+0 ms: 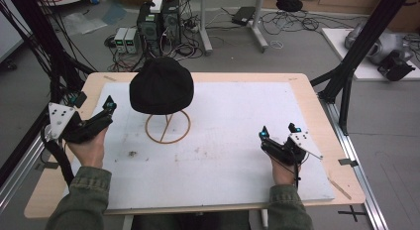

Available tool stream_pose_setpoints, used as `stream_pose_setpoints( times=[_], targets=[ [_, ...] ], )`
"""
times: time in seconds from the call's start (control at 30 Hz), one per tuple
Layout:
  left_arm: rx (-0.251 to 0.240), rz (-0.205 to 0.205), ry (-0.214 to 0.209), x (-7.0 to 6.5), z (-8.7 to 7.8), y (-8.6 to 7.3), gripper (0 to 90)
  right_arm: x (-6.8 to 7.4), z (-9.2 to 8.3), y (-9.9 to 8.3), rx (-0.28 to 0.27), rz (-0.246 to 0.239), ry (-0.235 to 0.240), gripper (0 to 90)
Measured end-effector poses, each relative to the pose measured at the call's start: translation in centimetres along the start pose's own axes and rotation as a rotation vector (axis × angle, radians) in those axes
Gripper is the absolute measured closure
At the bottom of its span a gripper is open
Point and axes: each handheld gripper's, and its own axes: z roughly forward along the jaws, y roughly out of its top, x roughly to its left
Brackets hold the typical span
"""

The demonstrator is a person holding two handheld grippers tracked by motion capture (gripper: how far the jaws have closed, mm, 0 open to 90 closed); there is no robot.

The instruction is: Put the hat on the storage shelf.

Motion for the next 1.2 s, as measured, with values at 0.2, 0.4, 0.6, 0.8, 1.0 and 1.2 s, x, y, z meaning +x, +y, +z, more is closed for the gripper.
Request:
stream_pose_setpoints(
  times=[0.2, 0.4, 0.6, 0.8, 1.0, 1.2],
  targets=[
    [0.045, -0.003, -0.007, 0.3, -1.5, -2.3, 20.3, 0.0, 0.2, -0.2, 0.013, 0.0, 0.002, 5.1],
    [0.099, -0.029, 0.018, 0.8, -3.1, -5.1, 19.5, -0.1, 0.1, -0.3, 0.008, 0.001, 0.003, 5.1],
    [0.12, -0.017, 0.115, 0.9, -4.6, -6.7, 18.8, -0.1, 0.0, -0.4, -0.003, -0.007, -0.021, 5.1],
    [0.112, -0.027, 0.136, 1.3, -5.1, -8.0, 18.0, 0.1, -0.1, -0.6, 0.001, -0.019, -0.022, 5.1],
    [0.116, -0.058, 0.124, 1.9, -4.8, -8.2, 17.9, 0.1, -0.3, -0.6, 0.004, -0.007, -0.02, 5.1],
    [0.117, -0.065, 0.127, 2.2, -4.8, -8.1, 17.9, -0.1, -0.4, -0.7, 0.006, -0.006, -0.025, 5.1]
  ],
)
